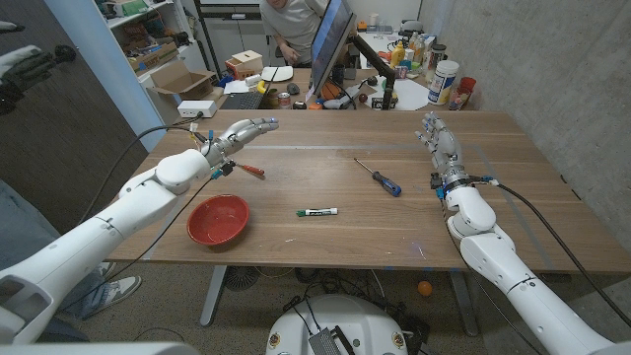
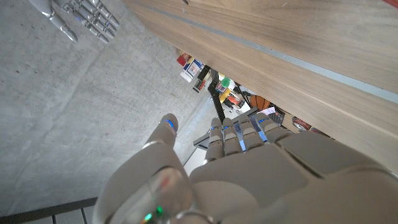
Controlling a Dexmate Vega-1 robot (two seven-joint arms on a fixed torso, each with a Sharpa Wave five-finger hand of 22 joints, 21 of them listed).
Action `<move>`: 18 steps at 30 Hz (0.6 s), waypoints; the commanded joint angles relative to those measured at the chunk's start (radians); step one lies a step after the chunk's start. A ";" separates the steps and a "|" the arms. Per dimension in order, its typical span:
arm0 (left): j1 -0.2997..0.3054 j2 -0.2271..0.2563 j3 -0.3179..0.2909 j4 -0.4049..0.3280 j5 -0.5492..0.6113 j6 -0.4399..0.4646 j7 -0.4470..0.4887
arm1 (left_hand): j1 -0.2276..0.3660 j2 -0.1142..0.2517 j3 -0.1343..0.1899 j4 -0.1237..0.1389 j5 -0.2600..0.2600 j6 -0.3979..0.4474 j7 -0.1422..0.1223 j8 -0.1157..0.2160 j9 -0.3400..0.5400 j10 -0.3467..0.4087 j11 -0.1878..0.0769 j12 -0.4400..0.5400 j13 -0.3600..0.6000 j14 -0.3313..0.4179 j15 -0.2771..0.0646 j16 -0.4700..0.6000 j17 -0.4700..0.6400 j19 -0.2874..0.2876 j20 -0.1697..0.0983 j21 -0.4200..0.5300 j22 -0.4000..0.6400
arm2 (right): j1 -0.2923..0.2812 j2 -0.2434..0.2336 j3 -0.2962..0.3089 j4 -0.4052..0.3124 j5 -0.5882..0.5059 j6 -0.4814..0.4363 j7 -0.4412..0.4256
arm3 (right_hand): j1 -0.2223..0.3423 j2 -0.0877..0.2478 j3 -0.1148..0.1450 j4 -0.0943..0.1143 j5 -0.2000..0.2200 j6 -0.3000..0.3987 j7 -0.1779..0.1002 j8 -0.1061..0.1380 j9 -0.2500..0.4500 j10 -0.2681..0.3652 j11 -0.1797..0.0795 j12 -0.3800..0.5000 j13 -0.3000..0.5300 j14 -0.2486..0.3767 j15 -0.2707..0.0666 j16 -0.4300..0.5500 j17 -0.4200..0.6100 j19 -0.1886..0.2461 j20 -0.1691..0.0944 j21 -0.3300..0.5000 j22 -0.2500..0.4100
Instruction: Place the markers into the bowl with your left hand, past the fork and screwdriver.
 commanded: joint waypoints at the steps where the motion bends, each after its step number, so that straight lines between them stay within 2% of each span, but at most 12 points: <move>1: -0.065 0.082 0.045 -0.100 0.188 0.065 -0.056 | 0.016 -0.003 0.004 -0.011 0.006 0.006 -0.002 0.004 0.005 0.008 0.000 0.004 0.000 0.008 0.004 0.005 0.000 -0.001 0.014 0.006 0.005 | -0.002 0.007 0.004 -0.006 0.000 0.011 -0.020 | 0.003 -0.008 -0.001 -0.002 0.007 0.011 -0.005 0.005 0.003 0.008 0.003 0.005 0.006 0.011 -0.003 0.008 0.000 0.010 0.004 0.006 0.002; 4: -0.073 0.099 0.051 -0.129 0.234 0.081 -0.068 | 0.024 -0.002 0.006 -0.015 0.006 0.006 -0.009 0.004 0.005 0.009 0.001 0.004 0.000 0.009 0.005 0.005 0.000 -0.003 0.020 0.006 0.005 | 0.001 0.008 0.003 -0.007 -0.002 0.012 -0.023 | 0.002 -0.009 -0.001 -0.002 0.007 0.011 -0.005 0.004 0.003 0.009 0.003 0.005 0.006 0.012 -0.003 0.008 0.000 0.009 0.005 0.006 0.002; 10: -0.079 0.124 0.060 -0.187 0.329 0.114 -0.073 | 0.056 -0.001 0.017 -0.030 0.009 0.019 -0.032 0.008 0.007 0.009 0.001 0.004 0.002 0.013 0.034 0.005 0.001 -0.017 0.060 0.003 0.006 | 0.008 0.010 -0.002 -0.007 -0.003 0.008 -0.024 | 0.001 -0.009 -0.001 -0.002 0.008 0.013 -0.007 0.004 0.003 0.011 0.001 0.004 0.006 0.016 -0.005 0.008 -0.001 0.007 0.006 0.005 0.002; 11: -0.079 0.126 0.061 -0.194 0.340 0.119 -0.077 | 0.067 -0.002 0.020 -0.033 0.010 0.027 -0.039 0.011 0.007 0.009 0.000 0.004 0.003 0.014 0.049 0.005 0.002 -0.020 0.083 0.004 0.006 | 0.010 0.010 -0.003 -0.006 -0.003 0.008 -0.023 | 0.001 -0.009 -0.002 -0.003 0.008 0.013 -0.007 0.004 0.003 0.011 0.002 0.004 0.006 0.016 -0.005 0.008 -0.001 0.007 0.007 0.005 0.002; 13: -0.083 0.132 0.065 -0.208 0.365 0.128 -0.087 | 0.080 -0.006 0.022 -0.036 0.009 0.030 -0.044 0.011 0.008 0.006 -0.011 0.003 0.004 0.012 0.060 0.004 0.003 -0.027 0.110 0.003 0.007 | 0.013 0.011 -0.005 -0.006 -0.003 0.008 -0.022 | 0.000 -0.009 -0.002 -0.003 0.008 0.014 -0.007 0.003 0.003 0.011 0.001 0.004 0.006 0.018 -0.004 0.009 -0.001 0.005 0.009 0.004 0.002; 18: -0.094 0.149 0.077 -0.248 0.432 0.151 -0.120 | 0.098 -0.010 0.025 -0.038 0.009 0.044 -0.059 0.015 0.009 -0.011 -0.013 -0.002 0.006 -0.001 0.063 0.000 0.004 -0.043 0.127 0.001 0.009 | 0.020 0.014 -0.009 -0.003 -0.004 0.006 -0.023 | -0.001 -0.009 -0.002 -0.003 0.008 0.017 -0.008 0.003 0.003 0.011 0.001 0.003 0.006 0.019 -0.002 0.008 -0.002 0.004 0.010 0.004 0.002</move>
